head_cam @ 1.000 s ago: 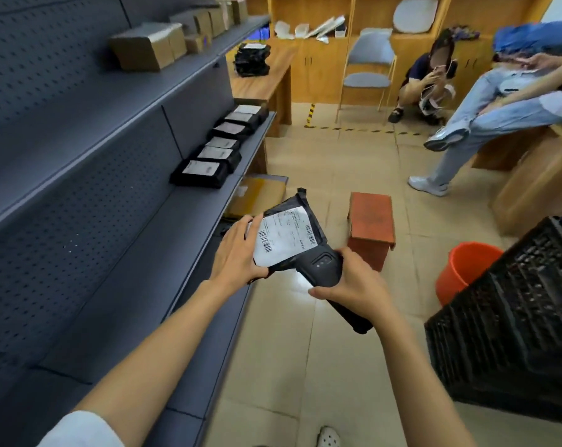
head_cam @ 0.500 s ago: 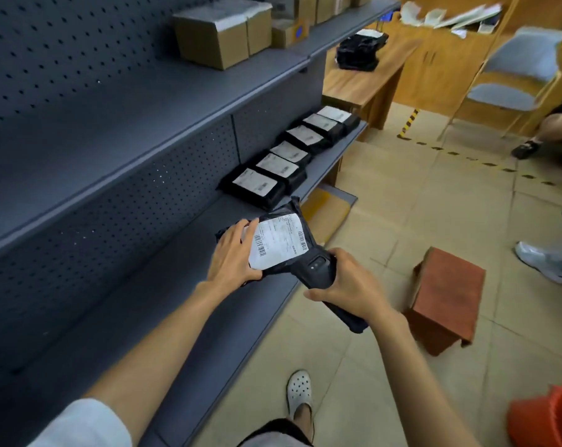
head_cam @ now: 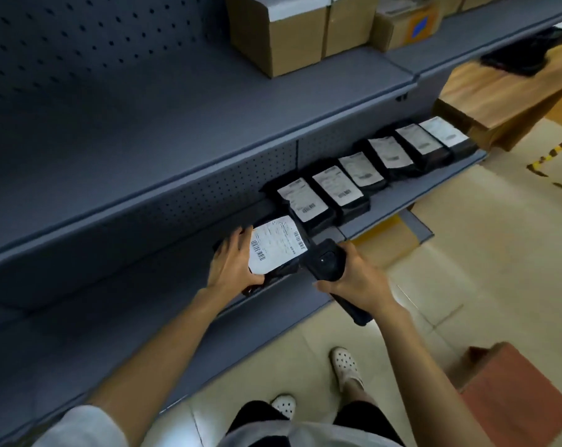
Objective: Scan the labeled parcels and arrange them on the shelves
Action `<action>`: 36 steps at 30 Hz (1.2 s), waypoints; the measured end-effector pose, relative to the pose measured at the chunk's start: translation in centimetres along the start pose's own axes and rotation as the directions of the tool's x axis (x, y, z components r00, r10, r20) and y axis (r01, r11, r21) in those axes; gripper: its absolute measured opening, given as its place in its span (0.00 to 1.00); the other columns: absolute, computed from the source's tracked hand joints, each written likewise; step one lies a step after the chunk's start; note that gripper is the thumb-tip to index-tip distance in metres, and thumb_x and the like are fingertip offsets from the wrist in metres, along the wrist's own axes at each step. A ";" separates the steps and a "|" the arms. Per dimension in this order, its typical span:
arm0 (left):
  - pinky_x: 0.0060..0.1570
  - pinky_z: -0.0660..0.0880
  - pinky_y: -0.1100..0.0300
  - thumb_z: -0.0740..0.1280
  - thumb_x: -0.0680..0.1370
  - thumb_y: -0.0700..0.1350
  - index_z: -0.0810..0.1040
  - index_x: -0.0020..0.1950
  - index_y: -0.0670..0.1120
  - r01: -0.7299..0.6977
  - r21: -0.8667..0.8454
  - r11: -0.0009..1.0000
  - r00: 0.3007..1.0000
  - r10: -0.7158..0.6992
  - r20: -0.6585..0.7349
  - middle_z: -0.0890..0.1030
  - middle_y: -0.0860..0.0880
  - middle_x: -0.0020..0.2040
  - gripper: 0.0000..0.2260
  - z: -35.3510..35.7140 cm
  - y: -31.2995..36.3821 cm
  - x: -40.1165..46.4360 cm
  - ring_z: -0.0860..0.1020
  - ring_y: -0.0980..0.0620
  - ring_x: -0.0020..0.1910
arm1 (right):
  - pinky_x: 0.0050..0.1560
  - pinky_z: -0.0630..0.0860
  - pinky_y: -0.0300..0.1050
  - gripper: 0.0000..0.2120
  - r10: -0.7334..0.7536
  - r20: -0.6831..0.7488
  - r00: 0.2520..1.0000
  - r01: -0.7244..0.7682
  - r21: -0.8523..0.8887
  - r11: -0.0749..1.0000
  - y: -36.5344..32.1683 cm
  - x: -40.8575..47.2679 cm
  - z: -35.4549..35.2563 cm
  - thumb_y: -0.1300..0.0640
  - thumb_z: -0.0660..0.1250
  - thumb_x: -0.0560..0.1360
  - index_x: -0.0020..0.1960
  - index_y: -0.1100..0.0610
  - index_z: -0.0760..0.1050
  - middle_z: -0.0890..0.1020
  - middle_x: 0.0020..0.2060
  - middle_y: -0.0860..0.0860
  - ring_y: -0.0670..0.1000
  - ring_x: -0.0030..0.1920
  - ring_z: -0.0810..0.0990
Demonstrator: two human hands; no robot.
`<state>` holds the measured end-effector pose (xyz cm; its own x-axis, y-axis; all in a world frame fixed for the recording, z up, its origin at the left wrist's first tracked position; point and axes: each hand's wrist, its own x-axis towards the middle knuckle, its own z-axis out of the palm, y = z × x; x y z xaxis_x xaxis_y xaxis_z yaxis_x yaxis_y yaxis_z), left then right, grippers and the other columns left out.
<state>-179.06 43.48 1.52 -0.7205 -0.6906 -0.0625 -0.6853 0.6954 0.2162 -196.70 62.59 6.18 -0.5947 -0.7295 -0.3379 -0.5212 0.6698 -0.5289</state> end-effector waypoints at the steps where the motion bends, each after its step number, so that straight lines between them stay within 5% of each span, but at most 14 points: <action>1: 0.54 0.75 0.45 0.79 0.58 0.54 0.64 0.75 0.39 0.054 0.000 0.999 0.999 -0.054 -0.006 0.69 0.36 0.68 0.50 0.6 -0.1 0.1 0.74 0.35 0.60 | 0.57 0.77 0.56 0.42 -0.024 0.025 0.999 0.024 -0.006 1.000 0.4 1.3 -0.2 0.37 0.78 0.64 0.70 0.51 0.64 0.77 0.62 0.50 0.56 0.58 0.79; 5: 0.49 0.76 0.45 0.80 0.57 0.58 0.66 0.73 0.38 0.287 -0.023 0.958 0.958 -0.287 0.000 0.72 0.36 0.63 0.50 2.7 0.4 0.7 0.75 0.34 0.56 | 0.59 0.77 0.59 0.44 -0.123 0.149 0.981 0.129 -0.033 0.991 1.0 6.3 -1.4 0.38 0.79 0.62 0.70 0.53 0.64 0.76 0.64 0.52 0.59 0.61 0.78; 11: 0.59 0.71 0.44 0.77 0.65 0.60 0.51 0.79 0.42 0.567 -0.113 0.816 0.823 -0.566 0.050 0.62 0.38 0.69 0.54 6.3 3.1 3.1 0.66 0.37 0.66 | 0.61 0.75 0.59 0.45 -0.206 0.293 0.934 0.250 -0.123 0.960 1.7 12.0 -2.1 0.39 0.79 0.65 0.73 0.54 0.61 0.73 0.67 0.54 0.61 0.63 0.77; 17: 0.65 0.67 0.41 0.70 0.72 0.64 0.45 0.79 0.60 0.698 -0.199 0.688 0.716 -0.675 0.177 0.53 0.37 0.73 0.45 11.1 3.6 5.4 0.61 0.35 0.69 | 0.60 0.75 0.59 0.43 -0.208 0.352 0.913 0.270 -0.136 0.953 3.0 14.5 -0.4 0.40 0.79 0.65 0.71 0.54 0.62 0.73 0.65 0.54 0.61 0.62 0.78; 22: 0.67 0.67 0.42 0.67 0.72 0.68 0.51 0.79 0.55 0.690 -0.191 0.698 0.724 -0.665 0.184 0.48 0.39 0.77 0.43 13.7 3.6 8.0 0.63 0.33 0.67 | 0.62 0.75 0.57 0.44 -0.177 0.347 0.921 0.242 -0.154 0.958 4.2 15.5 1.2 0.39 0.79 0.65 0.72 0.53 0.62 0.74 0.65 0.53 0.60 0.63 0.77; 27: 0.70 0.63 0.45 0.65 0.74 0.67 0.47 0.81 0.50 0.636 -0.255 0.729 0.764 -0.547 0.342 0.45 0.43 0.77 0.44 15.0 3.2 10.5 0.60 0.34 0.71 | 0.60 0.75 0.56 0.44 -0.153 0.315 0.937 0.206 -0.142 0.968 4.4 15.8 2.1 0.40 0.78 0.66 0.73 0.53 0.62 0.75 0.65 0.53 0.60 0.62 0.77; 32: 0.61 0.72 0.40 0.60 0.81 0.58 0.57 0.79 0.54 0.403 -0.150 0.903 0.909 -0.375 0.183 0.51 0.44 0.79 0.28 15.4 3.9 7.6 0.64 0.31 0.66 | 0.59 0.77 0.59 0.41 -0.138 0.302 0.943 0.179 -0.113 0.977 4.6 15.4 2.8 0.40 0.78 0.66 0.71 0.54 0.63 0.74 0.64 0.52 0.59 0.61 0.78; 36: 0.63 0.70 0.39 0.59 0.81 0.58 0.50 0.80 0.57 0.350 -0.048 0.935 0.903 -0.323 0.283 0.46 0.47 0.81 0.30 17.0 3.6 7.3 0.59 0.31 0.71 | 0.58 0.77 0.58 0.39 -0.120 0.290 0.949 0.155 -0.102 0.983 5.1 15.4 3.3 0.40 0.78 0.66 0.69 0.55 0.64 0.74 0.64 0.52 0.59 0.60 0.78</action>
<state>-188.63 44.32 -14.72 -0.4590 -0.7921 -0.4023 -0.8882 0.3992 0.2274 -206.48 54.32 -4.21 -0.3245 -0.8133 -0.4829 -0.6667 0.5588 -0.4931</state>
